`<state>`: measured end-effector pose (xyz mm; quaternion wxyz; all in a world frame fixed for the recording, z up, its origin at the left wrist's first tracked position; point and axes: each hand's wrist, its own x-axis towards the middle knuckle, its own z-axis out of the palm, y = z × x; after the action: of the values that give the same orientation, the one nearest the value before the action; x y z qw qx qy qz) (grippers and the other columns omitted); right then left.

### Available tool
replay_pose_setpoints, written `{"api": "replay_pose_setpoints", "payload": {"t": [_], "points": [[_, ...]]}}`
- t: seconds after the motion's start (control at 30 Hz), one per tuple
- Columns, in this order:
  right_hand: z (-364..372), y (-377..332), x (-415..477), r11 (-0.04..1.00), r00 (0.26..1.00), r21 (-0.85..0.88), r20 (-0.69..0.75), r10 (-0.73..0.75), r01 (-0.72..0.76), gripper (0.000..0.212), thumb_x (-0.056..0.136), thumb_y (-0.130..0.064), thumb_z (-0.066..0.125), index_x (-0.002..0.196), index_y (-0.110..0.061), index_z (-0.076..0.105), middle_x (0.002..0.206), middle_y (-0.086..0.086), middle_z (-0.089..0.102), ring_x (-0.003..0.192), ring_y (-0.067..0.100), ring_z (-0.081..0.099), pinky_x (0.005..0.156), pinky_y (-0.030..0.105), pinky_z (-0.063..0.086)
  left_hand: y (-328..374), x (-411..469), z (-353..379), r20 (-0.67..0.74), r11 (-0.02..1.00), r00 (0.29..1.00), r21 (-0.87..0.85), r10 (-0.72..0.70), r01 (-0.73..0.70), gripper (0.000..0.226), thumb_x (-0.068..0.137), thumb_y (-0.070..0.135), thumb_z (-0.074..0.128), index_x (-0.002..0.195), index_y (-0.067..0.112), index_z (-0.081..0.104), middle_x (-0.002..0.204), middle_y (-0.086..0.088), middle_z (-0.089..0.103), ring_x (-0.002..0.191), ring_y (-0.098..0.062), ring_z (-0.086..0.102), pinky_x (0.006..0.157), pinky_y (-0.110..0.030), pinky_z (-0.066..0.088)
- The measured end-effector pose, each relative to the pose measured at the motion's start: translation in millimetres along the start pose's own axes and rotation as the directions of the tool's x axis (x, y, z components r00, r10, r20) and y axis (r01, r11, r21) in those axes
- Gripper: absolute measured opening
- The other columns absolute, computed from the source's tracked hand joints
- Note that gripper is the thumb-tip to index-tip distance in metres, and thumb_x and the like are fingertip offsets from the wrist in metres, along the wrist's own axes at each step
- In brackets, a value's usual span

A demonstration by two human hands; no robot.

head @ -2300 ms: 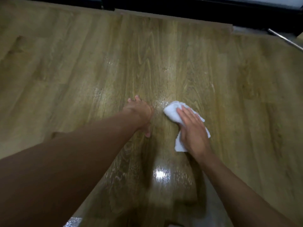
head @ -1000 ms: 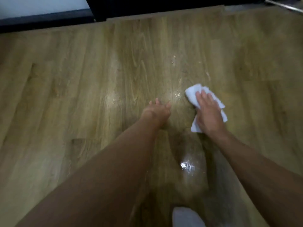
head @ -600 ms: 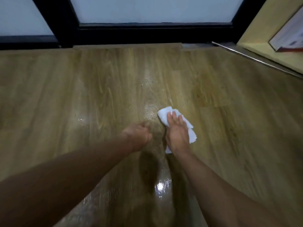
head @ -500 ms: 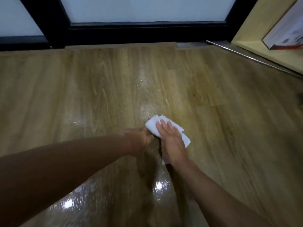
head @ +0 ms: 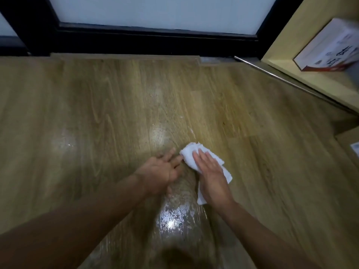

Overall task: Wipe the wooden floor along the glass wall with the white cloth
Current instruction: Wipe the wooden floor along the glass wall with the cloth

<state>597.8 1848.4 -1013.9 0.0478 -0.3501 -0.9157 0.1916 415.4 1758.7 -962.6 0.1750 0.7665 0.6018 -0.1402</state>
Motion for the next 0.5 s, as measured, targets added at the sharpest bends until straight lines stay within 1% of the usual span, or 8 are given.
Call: {"api": "replay_pose_setpoints", "payload": {"t": [0.07,0.1,0.23,0.3,0.33,0.37,0.43,0.5], "points": [[-12.7,31.9,-24.0,0.993,0.993,-0.001,0.023,-0.115,0.115,0.069,0.083,0.005,0.050,0.146,-0.014,0.028,0.153,0.001,0.027,0.145,0.023,0.023,0.119,0.037,0.017,-2.9,8.3,-7.3,0.135,0.996,0.991,-0.090,-0.007,0.019,0.089,0.087,0.047,0.057,0.153,0.026,0.002,0.160,0.007,-0.003,0.146,-0.035,-0.008,0.118,-0.047,0.012],[-23.0,50.2,-30.3,0.995,0.995,0.013,0.015,-0.101,0.101,0.067,0.082,0.006,0.050,0.144,-0.013,0.033,0.151,0.002,0.031,0.143,0.022,0.027,0.118,0.037,0.020,-2.3,11.7,-9.3,0.175,0.995,0.985,-0.099,-0.009,0.026,0.093,0.086,0.046,0.060,0.153,0.027,-0.002,0.161,0.008,-0.003,0.146,-0.036,-0.009,0.119,-0.050,0.006],[-40.2,88.5,-2.3,0.988,0.980,-0.030,-0.135,0.149,-0.154,0.060,0.085,0.013,0.049,0.141,-0.004,0.037,0.149,0.015,0.034,0.139,0.034,0.034,0.116,0.046,0.024,5.5,18.8,-6.4,0.195,0.988,0.979,-0.129,-0.054,0.080,0.094,0.088,0.031,0.062,0.152,0.024,-0.005,0.161,0.000,0.001,0.145,-0.038,-0.012,0.118,-0.055,0.000],[-32.3,80.3,23.1,0.955,0.951,-0.098,-0.166,0.262,-0.280,0.061,0.088,0.005,0.045,0.146,-0.005,0.028,0.154,0.015,0.026,0.144,0.031,0.024,0.119,0.043,0.017,4.9,18.8,-8.4,0.207,0.989,0.976,-0.121,-0.061,0.087,0.094,0.087,0.032,0.063,0.152,0.026,-0.004,0.161,0.001,-0.003,0.145,-0.038,-0.011,0.118,-0.055,0.002],[-26.0,71.3,29.5,0.950,0.948,-0.099,-0.154,0.279,-0.296,0.060,0.092,0.000,0.041,0.149,-0.008,0.023,0.157,0.013,0.021,0.146,0.028,0.018,0.120,0.040,0.013,4.5,18.6,-9.1,0.199,0.990,0.978,-0.107,-0.066,0.089,0.093,0.087,0.032,0.064,0.152,0.028,-0.002,0.161,0.000,-0.008,0.145,-0.038,-0.010,0.118,-0.054,0.005],[-20.1,60.8,30.0,0.956,0.952,-0.066,-0.134,0.275,-0.286,0.058,0.096,-0.004,0.037,0.150,-0.011,0.020,0.159,0.009,0.017,0.147,0.024,0.013,0.121,0.037,0.009,5.0,18.2,-10.5,0.185,0.992,0.980,-0.087,-0.076,0.093,0.091,0.087,0.033,0.064,0.152,0.030,0.000,0.160,-0.003,-0.013,0.146,-0.038,-0.008,0.118,-0.052,0.009],[-11.5,45.3,8.2,0.986,0.986,-0.053,-0.054,0.156,-0.159,0.056,0.099,-0.008,0.035,0.152,-0.018,0.016,0.159,-0.001,0.012,0.148,0.017,0.007,0.121,0.029,0.004,10.0,19.2,-13.3,0.168,0.995,0.981,-0.024,-0.092,0.097,0.084,0.091,0.031,0.059,0.152,0.031,0.000,0.159,-0.011,-0.015,0.145,-0.041,-0.002,0.118,-0.049,0.015],[-19.6,44.2,-29.4,0.994,1.000,-0.106,0.025,0.017,-0.014,0.058,0.097,-0.008,0.044,0.149,-0.020,0.022,0.156,-0.002,0.019,0.146,0.019,0.016,0.120,0.032,0.015,18.2,23.9,-17.1,0.182,0.995,0.978,0.027,-0.104,0.101,0.074,0.099,0.022,0.046,0.152,0.030,-0.005,0.158,-0.018,-0.012,0.143,-0.047,0.002,0.116,-0.053,0.018]]}}
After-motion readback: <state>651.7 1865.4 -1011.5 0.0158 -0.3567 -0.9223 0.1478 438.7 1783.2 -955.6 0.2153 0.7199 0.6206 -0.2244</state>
